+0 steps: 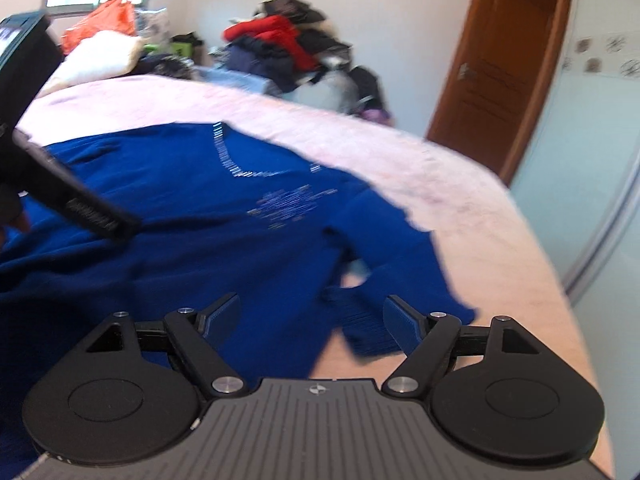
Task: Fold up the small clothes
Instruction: 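Move the right gripper to the cuff of a blue sweater sleeve, then close the right gripper on the sleeve cuff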
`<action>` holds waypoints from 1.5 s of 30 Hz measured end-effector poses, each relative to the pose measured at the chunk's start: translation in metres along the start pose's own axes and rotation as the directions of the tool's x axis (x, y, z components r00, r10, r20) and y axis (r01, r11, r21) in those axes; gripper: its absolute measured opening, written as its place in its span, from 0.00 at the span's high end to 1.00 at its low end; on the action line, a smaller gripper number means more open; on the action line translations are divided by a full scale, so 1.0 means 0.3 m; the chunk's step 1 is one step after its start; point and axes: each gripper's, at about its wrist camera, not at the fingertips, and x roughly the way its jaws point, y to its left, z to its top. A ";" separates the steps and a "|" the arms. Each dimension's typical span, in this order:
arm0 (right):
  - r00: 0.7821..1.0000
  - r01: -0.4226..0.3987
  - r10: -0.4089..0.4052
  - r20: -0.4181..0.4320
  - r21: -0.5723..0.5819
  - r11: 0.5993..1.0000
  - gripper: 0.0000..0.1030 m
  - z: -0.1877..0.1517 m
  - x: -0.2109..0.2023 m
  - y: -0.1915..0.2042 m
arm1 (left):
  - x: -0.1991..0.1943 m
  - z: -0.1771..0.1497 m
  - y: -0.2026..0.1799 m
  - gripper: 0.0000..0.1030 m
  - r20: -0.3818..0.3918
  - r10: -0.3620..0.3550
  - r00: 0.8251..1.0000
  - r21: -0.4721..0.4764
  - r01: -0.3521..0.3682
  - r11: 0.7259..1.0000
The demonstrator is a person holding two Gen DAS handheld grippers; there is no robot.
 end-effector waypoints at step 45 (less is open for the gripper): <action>0.905 -0.416 0.145 0.400 0.760 0.500 0.83 -0.165 -0.019 -0.731 | 0.017 -0.004 0.049 0.00 -0.026 0.016 1.000 -0.025 -0.017 1.000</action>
